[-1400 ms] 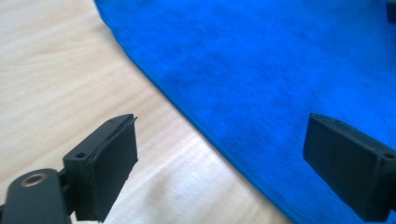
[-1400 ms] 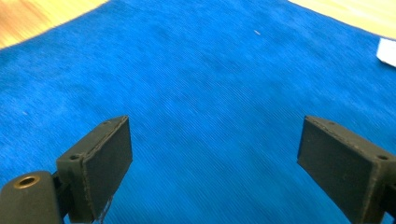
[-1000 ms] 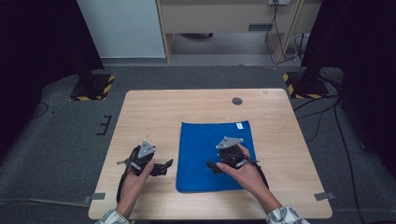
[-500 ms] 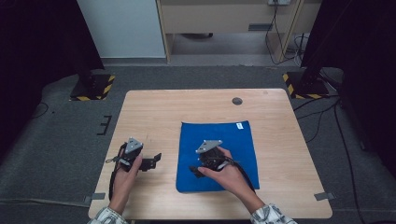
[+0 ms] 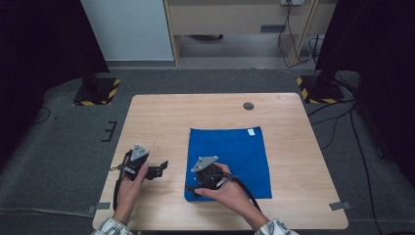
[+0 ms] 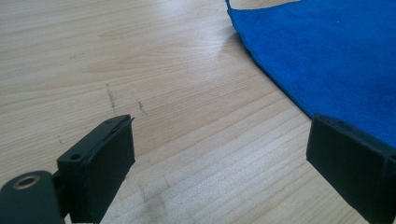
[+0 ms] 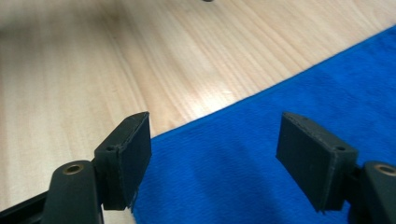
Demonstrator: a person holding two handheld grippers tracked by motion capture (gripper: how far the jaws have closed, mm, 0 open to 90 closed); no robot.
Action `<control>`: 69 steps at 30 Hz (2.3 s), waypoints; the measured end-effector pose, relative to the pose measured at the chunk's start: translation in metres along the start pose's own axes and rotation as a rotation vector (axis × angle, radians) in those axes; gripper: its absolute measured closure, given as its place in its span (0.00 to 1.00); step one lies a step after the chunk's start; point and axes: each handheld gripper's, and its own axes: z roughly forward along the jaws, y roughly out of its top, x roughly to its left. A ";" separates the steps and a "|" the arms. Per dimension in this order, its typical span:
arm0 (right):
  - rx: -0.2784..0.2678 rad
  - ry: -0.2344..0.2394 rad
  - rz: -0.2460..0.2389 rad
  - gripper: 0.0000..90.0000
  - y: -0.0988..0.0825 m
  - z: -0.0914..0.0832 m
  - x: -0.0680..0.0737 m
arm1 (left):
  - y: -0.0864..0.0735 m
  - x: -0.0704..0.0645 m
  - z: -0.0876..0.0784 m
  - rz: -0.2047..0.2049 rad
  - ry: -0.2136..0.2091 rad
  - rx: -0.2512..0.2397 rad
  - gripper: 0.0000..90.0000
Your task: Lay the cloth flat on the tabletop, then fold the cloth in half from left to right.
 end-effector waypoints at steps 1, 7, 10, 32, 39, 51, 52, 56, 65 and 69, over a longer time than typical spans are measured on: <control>0.000 0.000 0.000 0.29 0.000 0.000 0.000 | 0.000 0.000 0.000 0.000 0.000 0.000 0.08; 0.007 0.020 -0.017 0.35 -0.004 0.001 0.009 | 0.000 -0.001 -0.001 0.006 0.001 -0.001 0.08; 0.021 0.029 -0.021 0.41 -0.011 0.003 0.012 | 0.000 -0.002 0.001 -0.001 -0.006 -0.003 0.08; 0.020 0.026 -0.055 0.52 -0.023 0.011 0.039 | 0.074 -0.012 0.038 0.061 -0.082 0.002 0.08; 0.040 -0.014 -0.072 0.74 -0.025 0.019 0.039 | 0.094 -0.014 0.070 0.059 -0.077 0.034 0.10; 0.016 -0.013 -0.038 0.91 -0.027 0.018 0.034 | 0.095 -0.006 0.130 0.007 -0.050 0.084 0.30; 0.016 -0.012 -0.039 0.91 -0.027 0.018 0.034 | 0.095 -0.006 0.134 0.007 -0.052 0.093 0.30; 0.018 -0.011 -0.033 0.92 -0.027 0.018 0.033 | 0.092 -0.006 0.147 -0.022 -0.054 0.078 0.38; 0.002 -0.016 -0.026 0.95 -0.030 0.014 0.035 | 0.084 -0.012 0.165 -0.003 -0.080 0.103 0.73; -0.003 -0.020 -0.024 0.96 -0.029 0.012 0.035 | 0.086 -0.012 0.167 -0.024 -0.121 0.117 0.95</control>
